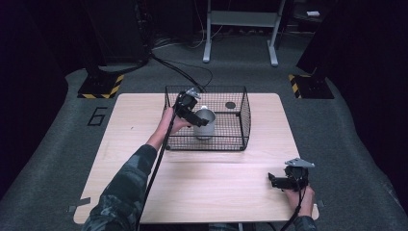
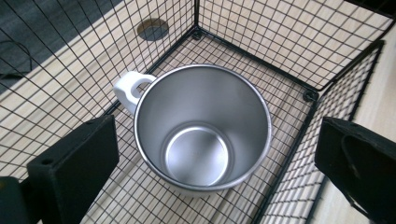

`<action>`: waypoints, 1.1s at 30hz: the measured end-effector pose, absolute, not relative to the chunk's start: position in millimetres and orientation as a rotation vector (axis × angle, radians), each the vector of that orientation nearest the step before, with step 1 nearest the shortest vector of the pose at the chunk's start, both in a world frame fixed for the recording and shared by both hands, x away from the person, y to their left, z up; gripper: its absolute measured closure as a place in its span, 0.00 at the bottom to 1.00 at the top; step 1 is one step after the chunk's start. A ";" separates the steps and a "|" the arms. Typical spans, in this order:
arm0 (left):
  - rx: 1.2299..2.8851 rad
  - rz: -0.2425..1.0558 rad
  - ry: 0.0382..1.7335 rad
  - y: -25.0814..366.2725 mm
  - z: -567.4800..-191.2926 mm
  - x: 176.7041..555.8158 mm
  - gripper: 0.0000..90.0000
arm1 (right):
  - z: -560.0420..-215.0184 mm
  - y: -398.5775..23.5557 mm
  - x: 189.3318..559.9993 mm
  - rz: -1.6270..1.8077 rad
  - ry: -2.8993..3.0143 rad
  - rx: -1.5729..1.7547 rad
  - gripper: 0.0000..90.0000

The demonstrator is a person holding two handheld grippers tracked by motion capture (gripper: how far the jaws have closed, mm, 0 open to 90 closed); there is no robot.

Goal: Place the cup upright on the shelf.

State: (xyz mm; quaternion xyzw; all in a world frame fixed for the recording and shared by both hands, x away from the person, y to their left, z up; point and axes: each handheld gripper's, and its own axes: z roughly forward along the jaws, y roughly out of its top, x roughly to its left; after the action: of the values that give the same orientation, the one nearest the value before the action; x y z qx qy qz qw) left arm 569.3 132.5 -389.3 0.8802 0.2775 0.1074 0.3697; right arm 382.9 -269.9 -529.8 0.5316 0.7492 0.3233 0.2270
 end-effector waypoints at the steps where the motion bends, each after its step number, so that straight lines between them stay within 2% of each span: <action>1: 2.254 0.278 0.710 133.5 -387.0 566.4 0.00 | -529.9 -269.9 382.9 0.891 2.064 1.464 0.03; 13: 2.212 0.315 0.666 156.9 -366.0 521.1 0.00 | -529.9 -269.8 382.9 0.890 2.065 1.464 0.03; 33: 2.153 0.422 0.639 209.9 -368.1 437.9 0.00 | -529.8 -269.6 382.7 0.891 2.061 1.468 0.03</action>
State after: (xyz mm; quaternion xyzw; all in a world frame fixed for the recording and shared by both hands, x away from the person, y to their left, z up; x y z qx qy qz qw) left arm 437.9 209.9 -368.1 0.8572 0.2543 0.1679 0.4151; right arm 382.7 -269.6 -529.8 0.5329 0.7480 0.3236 0.2275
